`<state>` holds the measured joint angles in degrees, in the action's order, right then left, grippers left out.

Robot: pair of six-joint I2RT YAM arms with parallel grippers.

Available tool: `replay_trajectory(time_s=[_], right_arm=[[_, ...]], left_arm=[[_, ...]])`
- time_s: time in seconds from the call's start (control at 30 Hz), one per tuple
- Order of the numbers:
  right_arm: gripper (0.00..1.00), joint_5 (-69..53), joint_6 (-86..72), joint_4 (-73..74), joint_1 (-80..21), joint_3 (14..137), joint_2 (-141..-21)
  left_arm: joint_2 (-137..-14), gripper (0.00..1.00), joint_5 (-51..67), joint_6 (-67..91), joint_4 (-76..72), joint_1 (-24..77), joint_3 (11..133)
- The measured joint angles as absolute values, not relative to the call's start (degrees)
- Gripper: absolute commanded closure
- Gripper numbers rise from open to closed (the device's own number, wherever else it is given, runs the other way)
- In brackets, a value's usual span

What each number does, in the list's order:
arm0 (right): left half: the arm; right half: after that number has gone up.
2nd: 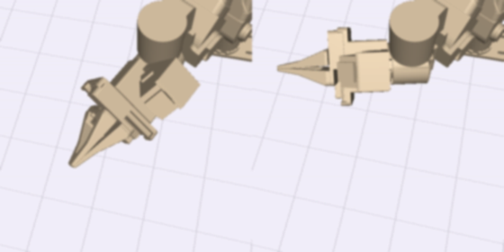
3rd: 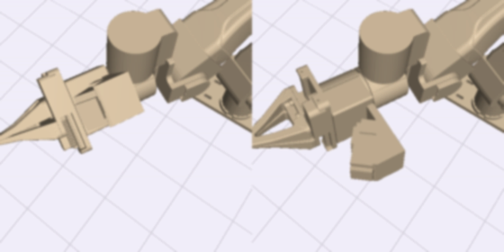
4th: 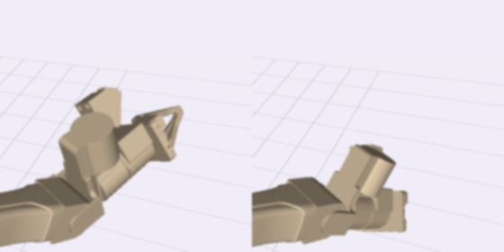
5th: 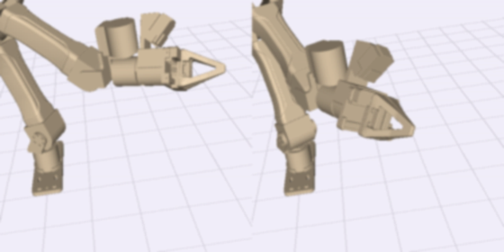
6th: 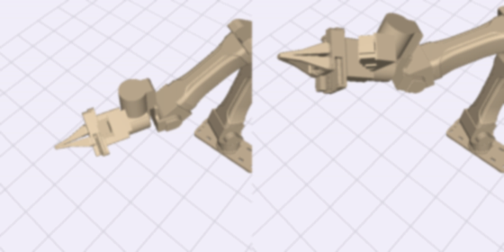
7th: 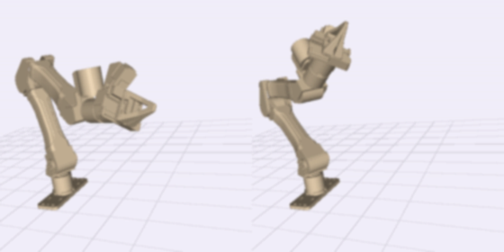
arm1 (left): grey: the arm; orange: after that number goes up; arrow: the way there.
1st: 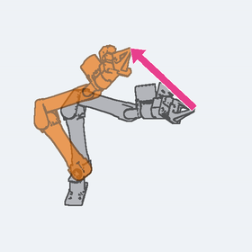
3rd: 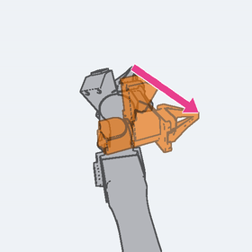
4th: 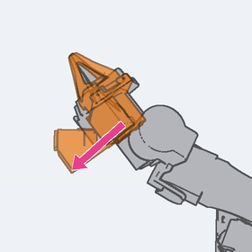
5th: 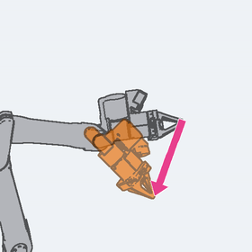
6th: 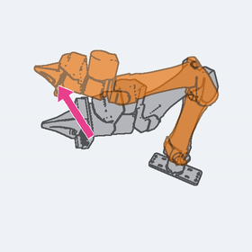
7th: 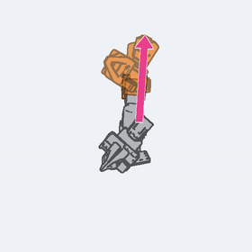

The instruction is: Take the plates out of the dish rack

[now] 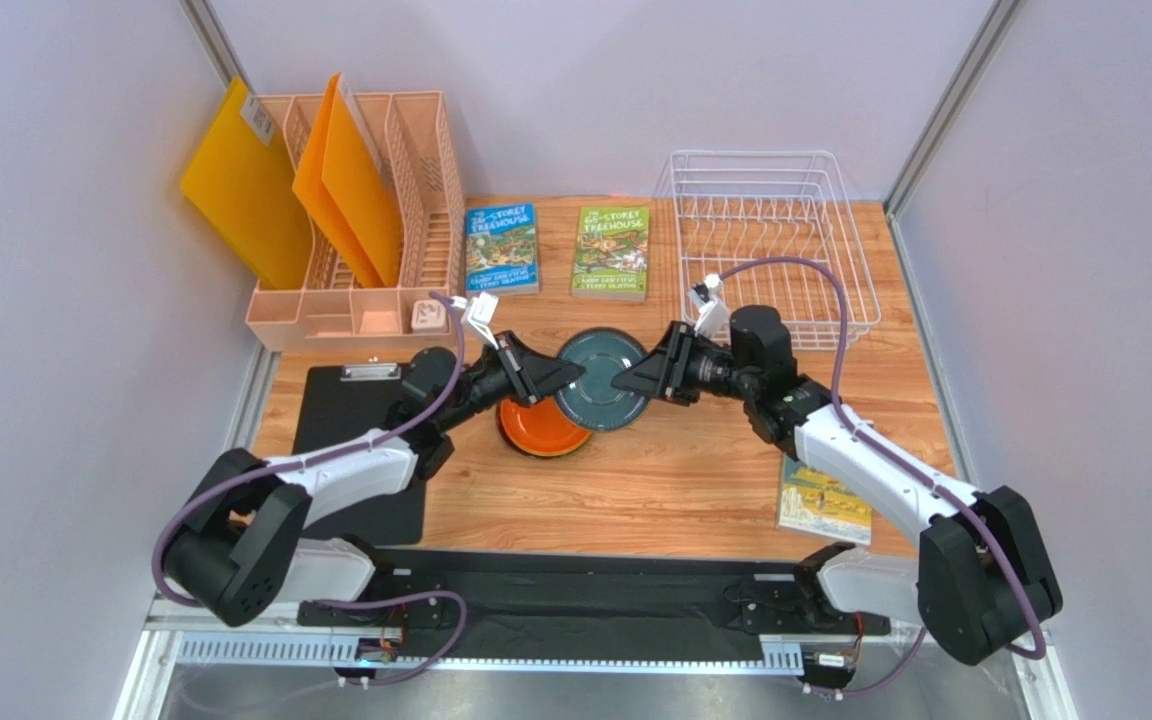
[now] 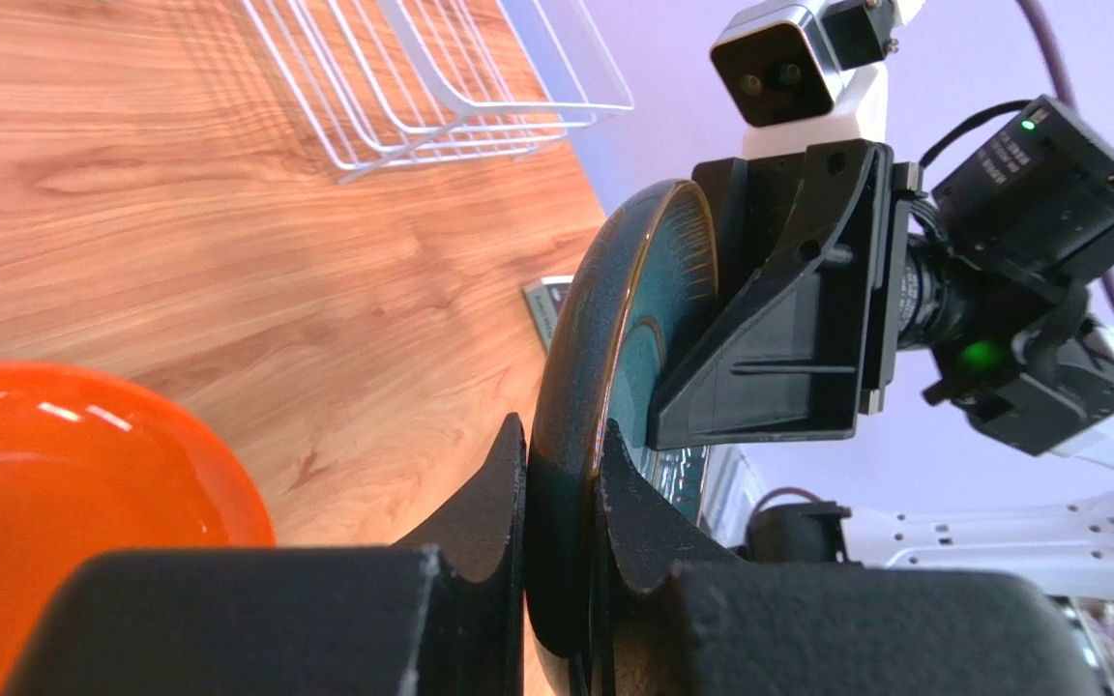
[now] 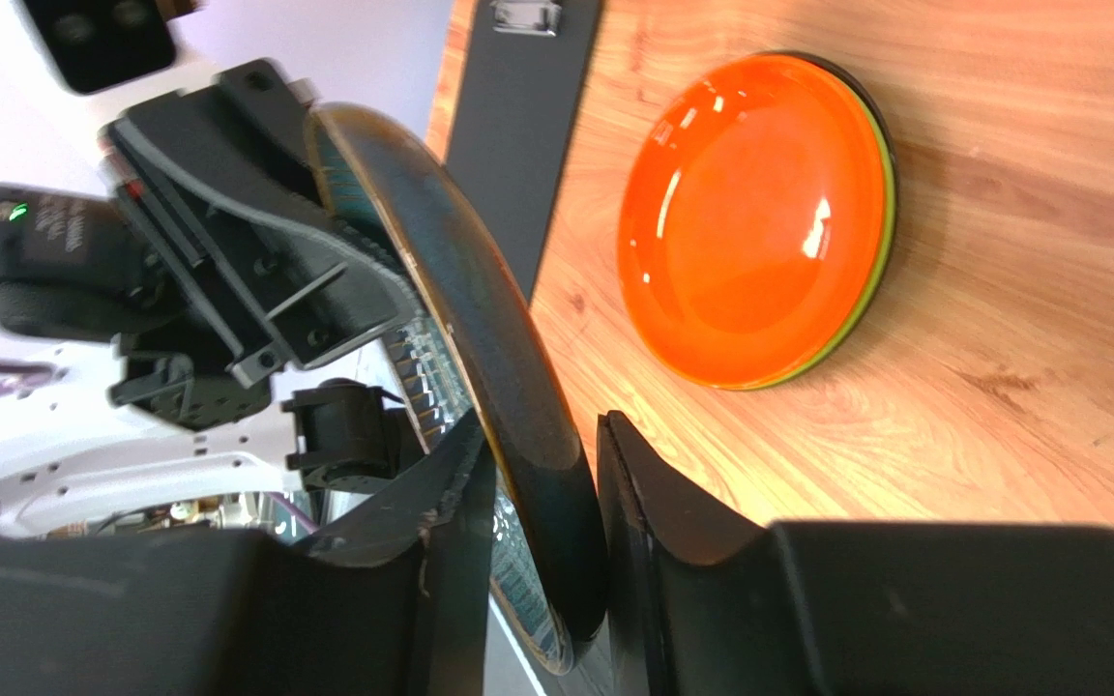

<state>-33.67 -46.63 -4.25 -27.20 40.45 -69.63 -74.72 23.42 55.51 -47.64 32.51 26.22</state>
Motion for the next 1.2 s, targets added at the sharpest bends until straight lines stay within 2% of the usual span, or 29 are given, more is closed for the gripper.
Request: replay_trajectory(time_s=[0.13, 0.23, 0.27, 0.4, 0.67, 1.2], right_arm=[[0.66, -31.79, -44.01, 1.74, -28.51, 43.62, -70.13], [0.54, -30.24, -41.69, 5.34, -29.28, 46.41, -70.11], [0.48, -29.21, -41.12, 6.26, -29.54, 46.94, -70.08], [0.42, -22.39, -38.70, 11.27, -28.05, 47.57, -69.14], [0.40, -17.28, -35.22, 15.59, -26.09, 47.66, -65.52], [0.40, -16.58, -34.22, 16.86, -25.80, 47.18, -65.19]], left_arm=[[-69.23, 1.00, 19.46, 52.31, -41.50, 33.61, 25.54], [-65.17, 1.00, 16.88, 50.22, -37.91, 34.11, 25.54], [-64.10, 1.00, 15.97, 48.77, -36.97, 34.37, 25.54], [-61.87, 1.00, 10.94, 42.26, -30.09, 33.69, 23.46], [-61.91, 1.00, 6.31, 37.50, -21.02, 32.69, 19.00], [-69.45, 1.00, 4.25, 37.19, -27.18, 30.06, 20.03]])
